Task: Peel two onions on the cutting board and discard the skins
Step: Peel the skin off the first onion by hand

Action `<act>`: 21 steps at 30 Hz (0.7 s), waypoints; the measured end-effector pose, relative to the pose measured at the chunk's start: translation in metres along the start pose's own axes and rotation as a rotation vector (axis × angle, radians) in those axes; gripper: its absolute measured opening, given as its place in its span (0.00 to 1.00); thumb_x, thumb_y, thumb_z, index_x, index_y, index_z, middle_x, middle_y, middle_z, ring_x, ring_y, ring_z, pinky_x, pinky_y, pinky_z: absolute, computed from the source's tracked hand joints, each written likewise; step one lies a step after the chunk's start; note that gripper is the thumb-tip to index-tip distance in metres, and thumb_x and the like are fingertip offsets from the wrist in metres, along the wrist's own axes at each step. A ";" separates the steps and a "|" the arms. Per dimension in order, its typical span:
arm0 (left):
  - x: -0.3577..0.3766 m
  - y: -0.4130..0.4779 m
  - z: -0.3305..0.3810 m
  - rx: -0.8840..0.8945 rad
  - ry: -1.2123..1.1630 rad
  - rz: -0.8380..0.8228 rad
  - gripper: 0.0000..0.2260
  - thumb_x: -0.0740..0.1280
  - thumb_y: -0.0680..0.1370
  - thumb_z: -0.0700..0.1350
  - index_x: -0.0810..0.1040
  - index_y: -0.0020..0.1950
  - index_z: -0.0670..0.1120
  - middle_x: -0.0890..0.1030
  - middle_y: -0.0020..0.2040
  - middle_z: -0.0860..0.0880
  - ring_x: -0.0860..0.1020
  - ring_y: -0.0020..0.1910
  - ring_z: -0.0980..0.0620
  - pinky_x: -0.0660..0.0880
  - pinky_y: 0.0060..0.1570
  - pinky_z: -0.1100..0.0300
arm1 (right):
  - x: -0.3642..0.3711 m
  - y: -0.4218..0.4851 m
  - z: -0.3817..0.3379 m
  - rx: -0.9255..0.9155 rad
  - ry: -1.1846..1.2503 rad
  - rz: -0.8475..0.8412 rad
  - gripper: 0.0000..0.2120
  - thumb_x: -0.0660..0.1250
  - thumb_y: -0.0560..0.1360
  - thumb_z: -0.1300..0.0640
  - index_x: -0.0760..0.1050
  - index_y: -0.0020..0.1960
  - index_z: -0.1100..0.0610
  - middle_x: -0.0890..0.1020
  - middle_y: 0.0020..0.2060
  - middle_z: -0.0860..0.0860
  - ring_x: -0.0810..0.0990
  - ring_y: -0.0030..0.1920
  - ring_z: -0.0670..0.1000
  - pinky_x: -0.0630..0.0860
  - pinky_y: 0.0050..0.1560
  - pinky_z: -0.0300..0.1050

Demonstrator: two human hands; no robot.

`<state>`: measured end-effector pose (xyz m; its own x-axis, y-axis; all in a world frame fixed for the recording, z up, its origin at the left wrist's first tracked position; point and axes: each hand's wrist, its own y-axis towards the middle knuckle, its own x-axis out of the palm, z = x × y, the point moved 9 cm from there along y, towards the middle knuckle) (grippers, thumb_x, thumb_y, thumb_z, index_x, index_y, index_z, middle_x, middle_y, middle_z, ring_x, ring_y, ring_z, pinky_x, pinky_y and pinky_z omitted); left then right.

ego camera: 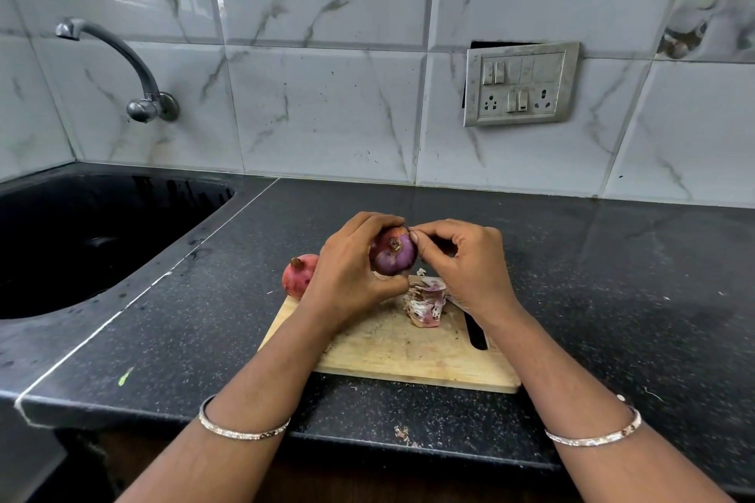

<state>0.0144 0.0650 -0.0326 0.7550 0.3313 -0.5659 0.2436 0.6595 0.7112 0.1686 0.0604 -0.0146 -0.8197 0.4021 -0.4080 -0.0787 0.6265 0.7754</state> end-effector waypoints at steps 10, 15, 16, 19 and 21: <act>-0.001 0.000 0.006 0.032 -0.019 0.023 0.28 0.72 0.66 0.55 0.80 0.64 0.47 0.81 0.58 0.53 0.78 0.55 0.58 0.73 0.56 0.70 | -0.002 -0.001 -0.006 -0.061 -0.156 0.053 0.02 0.73 0.74 0.61 0.82 0.43 0.58 0.83 0.36 0.47 0.81 0.37 0.47 0.79 0.39 0.50; -0.003 0.000 0.010 0.047 -0.040 0.051 0.28 0.73 0.65 0.53 0.80 0.63 0.46 0.81 0.58 0.53 0.78 0.54 0.59 0.75 0.56 0.66 | -0.006 -0.001 0.002 0.009 -0.155 0.086 0.02 0.73 0.74 0.62 0.81 0.43 0.59 0.83 0.36 0.48 0.81 0.37 0.49 0.79 0.40 0.53; -0.004 0.000 0.011 0.049 -0.044 0.053 0.28 0.73 0.65 0.53 0.80 0.63 0.46 0.81 0.58 0.53 0.78 0.54 0.59 0.75 0.56 0.67 | -0.006 0.000 0.005 0.029 -0.159 0.090 0.02 0.72 0.74 0.62 0.81 0.43 0.59 0.83 0.36 0.49 0.81 0.37 0.49 0.79 0.40 0.53; -0.005 0.001 0.011 0.044 -0.051 0.057 0.28 0.73 0.64 0.53 0.80 0.64 0.47 0.80 0.58 0.54 0.78 0.54 0.61 0.74 0.57 0.68 | -0.007 0.000 0.017 0.106 -0.175 0.082 0.02 0.72 0.75 0.62 0.82 0.44 0.59 0.83 0.36 0.49 0.82 0.38 0.51 0.80 0.42 0.55; -0.005 0.001 0.011 0.045 -0.053 0.055 0.28 0.72 0.64 0.53 0.80 0.64 0.47 0.80 0.58 0.54 0.78 0.55 0.61 0.74 0.57 0.69 | -0.006 -0.001 0.024 0.172 -0.189 0.060 0.02 0.71 0.75 0.61 0.81 0.43 0.58 0.83 0.37 0.49 0.82 0.39 0.52 0.80 0.44 0.55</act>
<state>0.0174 0.0562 -0.0247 0.7989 0.3294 -0.5032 0.2269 0.6099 0.7593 0.1869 0.0738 -0.0244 -0.6980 0.5492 -0.4595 0.0773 0.6957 0.7141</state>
